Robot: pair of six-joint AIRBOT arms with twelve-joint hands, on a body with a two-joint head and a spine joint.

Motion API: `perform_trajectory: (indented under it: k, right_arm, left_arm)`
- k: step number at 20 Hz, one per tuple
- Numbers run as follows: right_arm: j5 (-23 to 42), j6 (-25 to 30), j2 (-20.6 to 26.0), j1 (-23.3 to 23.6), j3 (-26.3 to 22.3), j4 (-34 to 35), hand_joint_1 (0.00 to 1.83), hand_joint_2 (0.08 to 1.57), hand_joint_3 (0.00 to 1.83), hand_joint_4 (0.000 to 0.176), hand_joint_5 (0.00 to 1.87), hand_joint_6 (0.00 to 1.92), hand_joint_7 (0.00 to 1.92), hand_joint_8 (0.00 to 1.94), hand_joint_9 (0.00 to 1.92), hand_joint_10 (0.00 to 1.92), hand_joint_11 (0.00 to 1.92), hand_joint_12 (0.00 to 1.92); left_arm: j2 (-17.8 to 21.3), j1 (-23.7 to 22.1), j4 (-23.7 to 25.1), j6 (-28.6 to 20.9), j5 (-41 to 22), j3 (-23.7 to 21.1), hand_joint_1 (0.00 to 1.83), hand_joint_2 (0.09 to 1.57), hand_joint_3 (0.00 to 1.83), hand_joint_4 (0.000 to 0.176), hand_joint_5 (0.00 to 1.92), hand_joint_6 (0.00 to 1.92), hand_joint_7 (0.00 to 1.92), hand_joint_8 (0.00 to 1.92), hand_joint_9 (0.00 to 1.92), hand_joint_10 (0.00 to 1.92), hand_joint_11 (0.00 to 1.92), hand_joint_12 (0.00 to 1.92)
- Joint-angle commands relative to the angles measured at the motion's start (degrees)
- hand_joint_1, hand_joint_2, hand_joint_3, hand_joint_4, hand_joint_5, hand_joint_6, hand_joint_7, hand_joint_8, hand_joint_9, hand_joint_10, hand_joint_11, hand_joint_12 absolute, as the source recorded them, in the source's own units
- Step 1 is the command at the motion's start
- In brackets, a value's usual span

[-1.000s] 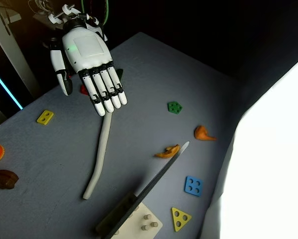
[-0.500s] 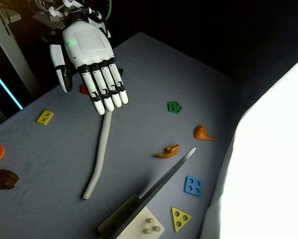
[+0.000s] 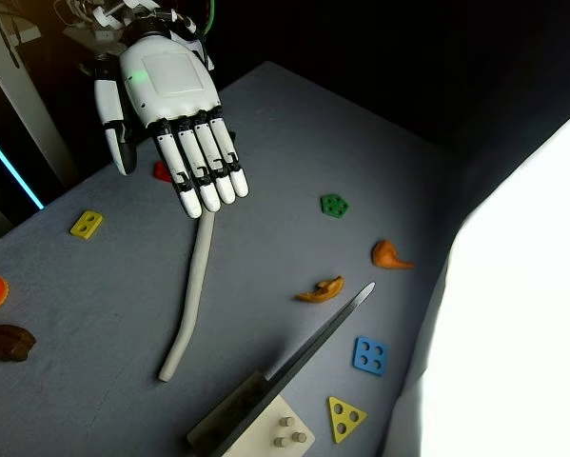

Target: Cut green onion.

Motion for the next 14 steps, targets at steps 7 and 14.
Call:
perform_trajectory:
  k: [7, 14]
  right_arm:
    - [9.32, 9.48, 7.03, 3.02, -4.6, -5.2, 0.7, 0.81, 0.0, 0.057, 0.0, 0.0, 0.0, 0.0, 0.0, 0.0, 0.0, 0.0]
    - [12.89, 4.95, 16.62, 6.91, -22.45, -8.3, 0.08, 1.13, 0.0, 0.0, 0.57, 0.07, 0.63, 0.07, 0.42, 0.26, 0.0, 1.19]
  left_arm:
    - [0.16, -0.92, 3.19, 0.06, 1.1, -0.31, 0.3, 1.38, 0.0, 0.0, 0.04, 0.0, 0.03, 0.0, 0.0, 0.0, 0.0, 0.0]
    - [-0.91, -3.34, 3.07, 0.07, 2.09, -0.85, 0.16, 1.37, 0.0, 0.0, 0.2, 0.02, 0.29, 0.01, 0.23, 0.03, 0.0, 0.62]
